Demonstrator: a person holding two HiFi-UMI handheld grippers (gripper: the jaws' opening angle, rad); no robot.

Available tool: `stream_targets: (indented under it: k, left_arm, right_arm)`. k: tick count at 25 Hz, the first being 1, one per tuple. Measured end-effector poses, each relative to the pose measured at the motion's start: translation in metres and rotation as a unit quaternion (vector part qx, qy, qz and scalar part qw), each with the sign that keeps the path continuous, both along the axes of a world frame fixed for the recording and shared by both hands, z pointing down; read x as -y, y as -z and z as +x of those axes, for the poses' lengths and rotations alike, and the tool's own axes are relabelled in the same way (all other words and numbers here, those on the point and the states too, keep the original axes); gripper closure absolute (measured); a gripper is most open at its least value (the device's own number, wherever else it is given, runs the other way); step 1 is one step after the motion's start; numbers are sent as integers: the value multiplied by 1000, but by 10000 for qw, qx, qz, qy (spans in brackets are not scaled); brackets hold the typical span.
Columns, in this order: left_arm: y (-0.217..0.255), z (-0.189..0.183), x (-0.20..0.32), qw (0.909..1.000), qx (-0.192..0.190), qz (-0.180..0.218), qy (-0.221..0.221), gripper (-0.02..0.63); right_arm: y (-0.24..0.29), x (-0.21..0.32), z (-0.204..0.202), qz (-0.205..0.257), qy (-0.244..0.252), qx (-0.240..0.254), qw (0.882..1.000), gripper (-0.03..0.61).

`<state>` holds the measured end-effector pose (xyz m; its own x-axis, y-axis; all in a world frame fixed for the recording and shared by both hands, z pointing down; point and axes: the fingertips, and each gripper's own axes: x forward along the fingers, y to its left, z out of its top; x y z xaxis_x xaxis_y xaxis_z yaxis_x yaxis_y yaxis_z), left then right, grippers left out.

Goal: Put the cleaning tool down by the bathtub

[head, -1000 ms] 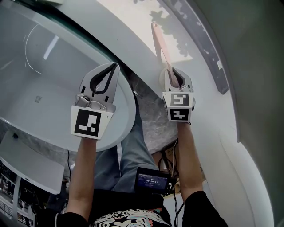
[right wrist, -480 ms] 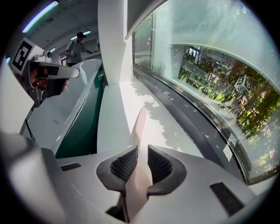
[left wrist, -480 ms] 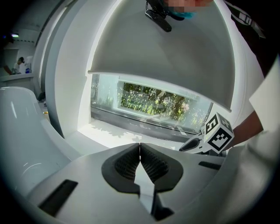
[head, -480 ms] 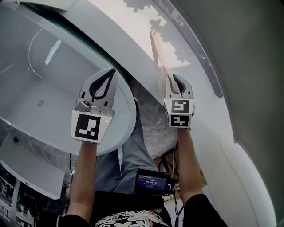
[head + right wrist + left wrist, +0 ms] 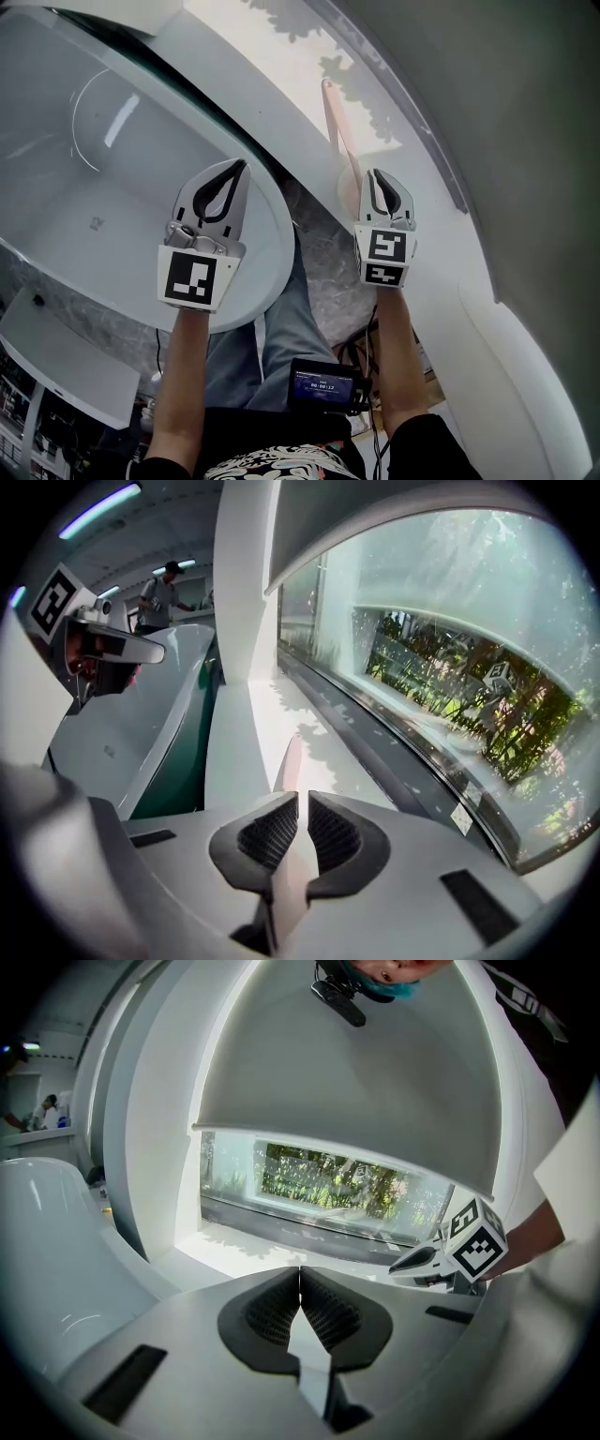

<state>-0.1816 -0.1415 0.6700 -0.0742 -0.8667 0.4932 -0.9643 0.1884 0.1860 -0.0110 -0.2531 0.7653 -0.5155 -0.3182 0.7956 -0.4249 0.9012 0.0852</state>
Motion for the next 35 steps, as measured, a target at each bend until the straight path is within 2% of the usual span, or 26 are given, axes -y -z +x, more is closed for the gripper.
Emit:
stream_targets:
  k: [5,10,14,18,20,24,27,32,35]
  left_arm:
    - [11,-3,-3,9999,128,44,-35,597]
    - [42,-10,-6,9996,199,174,-65,597]
    - [61,-14,-11,9994,328,23,-113,597]
    - [94,-12,-18,9989,438,153,-50,597]
    - [110,-12,-27,9990,436,-48,-93,597]
    - [151,-20,-44,9984,534,186,69,597]
    - [174,-21,-72,9984,563,-19,46,597]
    - [219,-26,-92,9968,737,303,-3,597]
    - [245,-17,-105,9960,788,427,-50,597]
  right_arm:
    - [16,-10,-8,-19,237,334,9992,550]
    - [50,-25,-22,-83,433,622,9971,551]
    - [81,-29,-36,42,539,877,9947,551]
    - [117,-40,-45,166,739,1099,9911,551]
    - [137,-40,-50,212,693,1231,9897,551]
    - [178,-41,-53,359,533,1401,9881,551]
    - [215,-52,-46,464,366,1531,9864,551]
    - [277,-62,-35,904,-5,1802,9795,552]
    - [311,-75,-19,1067,-147,1906,9757,551]
